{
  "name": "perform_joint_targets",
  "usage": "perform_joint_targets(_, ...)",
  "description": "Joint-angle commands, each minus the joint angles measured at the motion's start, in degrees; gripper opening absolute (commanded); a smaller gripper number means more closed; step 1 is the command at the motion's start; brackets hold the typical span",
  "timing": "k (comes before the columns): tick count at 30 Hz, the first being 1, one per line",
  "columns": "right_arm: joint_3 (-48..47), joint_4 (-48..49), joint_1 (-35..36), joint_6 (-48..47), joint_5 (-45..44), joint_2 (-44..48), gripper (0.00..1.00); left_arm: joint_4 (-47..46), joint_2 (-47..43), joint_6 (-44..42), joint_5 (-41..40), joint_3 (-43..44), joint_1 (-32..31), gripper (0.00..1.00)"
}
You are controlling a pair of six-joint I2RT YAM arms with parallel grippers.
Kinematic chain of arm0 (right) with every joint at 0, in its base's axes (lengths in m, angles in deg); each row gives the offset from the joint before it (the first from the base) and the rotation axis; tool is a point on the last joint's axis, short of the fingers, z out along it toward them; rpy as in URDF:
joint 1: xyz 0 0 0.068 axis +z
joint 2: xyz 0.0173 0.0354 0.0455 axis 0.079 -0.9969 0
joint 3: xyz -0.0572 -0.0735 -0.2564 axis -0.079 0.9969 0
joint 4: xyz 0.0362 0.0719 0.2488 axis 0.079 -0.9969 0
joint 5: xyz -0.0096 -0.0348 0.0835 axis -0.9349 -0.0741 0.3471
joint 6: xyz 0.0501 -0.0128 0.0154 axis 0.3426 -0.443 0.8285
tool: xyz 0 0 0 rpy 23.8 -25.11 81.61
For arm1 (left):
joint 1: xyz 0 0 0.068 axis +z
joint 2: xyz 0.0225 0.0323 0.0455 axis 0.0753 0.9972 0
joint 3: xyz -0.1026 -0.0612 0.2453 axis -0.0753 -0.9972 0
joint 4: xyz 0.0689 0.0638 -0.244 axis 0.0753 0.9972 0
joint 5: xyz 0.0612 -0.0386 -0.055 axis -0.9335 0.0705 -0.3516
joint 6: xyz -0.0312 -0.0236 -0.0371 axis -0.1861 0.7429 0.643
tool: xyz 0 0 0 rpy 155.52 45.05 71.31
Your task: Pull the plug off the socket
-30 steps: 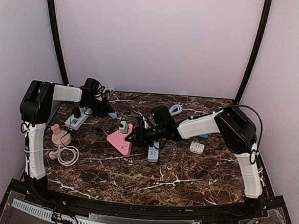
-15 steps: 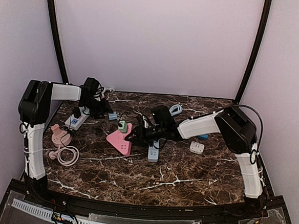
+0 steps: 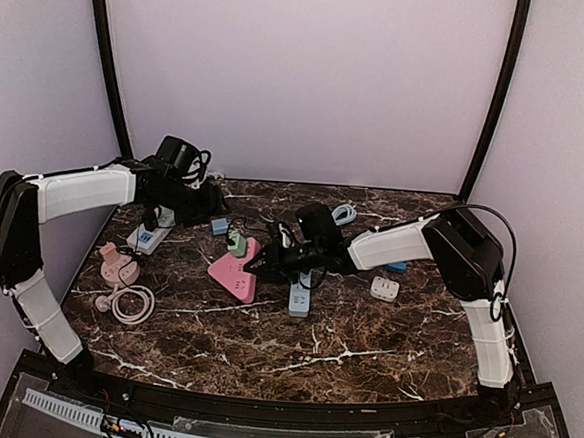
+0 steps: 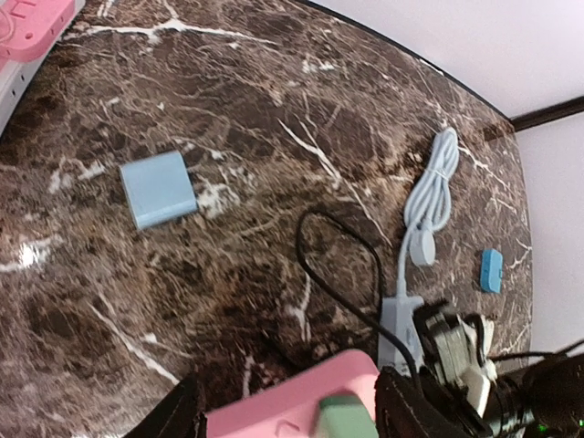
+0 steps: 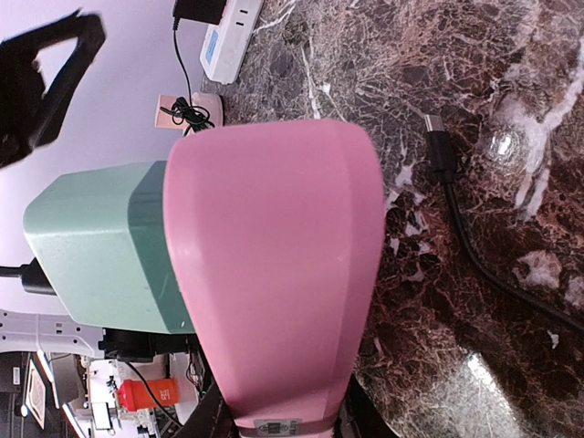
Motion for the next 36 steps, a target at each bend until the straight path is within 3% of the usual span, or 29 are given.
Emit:
perform_joint_targets(1,-0.5,-0.1,-0.1,-0.6,-0.3,2.4,0.28,-1.1,-8.4,3.5,-4.2,-7.9,-3.4,0.63)
perform_joint_targets(7,-1.5,-1.1,0.0,-1.2,-0.4,1.9,0.25,-0.8,-15.8,5.5,-7.2,-13.5,-9.2,0.70)
perform_joint_targets(19,-2.7,-3.2,0.1,-2.3,-1.3,1.8,0.24,0.8,-11.1,4.1,-9.5,-10.5,-13.9,0.72)
perform_joint_targets(30,-4.3,-4.3,0.5,-2.9,-0.8,0.9,0.23,4.3,-2.7,2.2,-13.7,-4.3,-13.9,0.56)
perform_joint_targets(36,-4.6,-4.8,0.5,-3.1,-0.2,0.7,0.22,5.8,-0.3,1.5,-14.1,-1.8,-13.9,0.37)
